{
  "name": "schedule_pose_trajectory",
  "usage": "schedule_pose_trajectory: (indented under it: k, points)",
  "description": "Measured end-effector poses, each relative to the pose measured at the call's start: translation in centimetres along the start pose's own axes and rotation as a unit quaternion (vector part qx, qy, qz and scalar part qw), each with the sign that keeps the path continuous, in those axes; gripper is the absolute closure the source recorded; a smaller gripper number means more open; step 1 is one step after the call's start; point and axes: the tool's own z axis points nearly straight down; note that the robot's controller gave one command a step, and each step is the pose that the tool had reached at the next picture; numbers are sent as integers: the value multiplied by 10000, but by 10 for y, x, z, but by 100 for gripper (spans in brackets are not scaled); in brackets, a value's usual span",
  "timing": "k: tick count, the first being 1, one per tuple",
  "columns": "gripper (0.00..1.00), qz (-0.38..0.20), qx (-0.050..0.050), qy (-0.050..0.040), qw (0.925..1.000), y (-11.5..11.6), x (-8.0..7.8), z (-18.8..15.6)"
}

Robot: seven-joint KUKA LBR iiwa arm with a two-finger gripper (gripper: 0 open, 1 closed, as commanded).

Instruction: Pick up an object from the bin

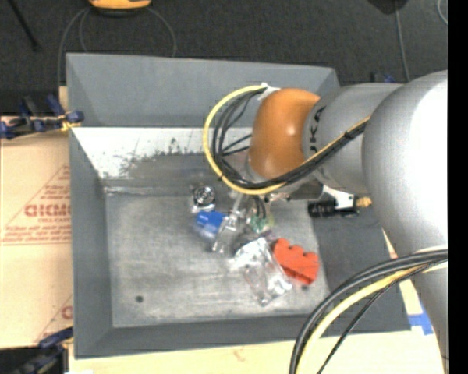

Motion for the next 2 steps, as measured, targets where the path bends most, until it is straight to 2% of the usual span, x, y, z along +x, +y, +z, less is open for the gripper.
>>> schedule_pose_trajectory:
  k: [1, 2]
  points:
    - [0, 53, -40, -85, 9999, -7, 8, 7]
    - [100, 65, -59, -129, 9999, -7, 5, 4]
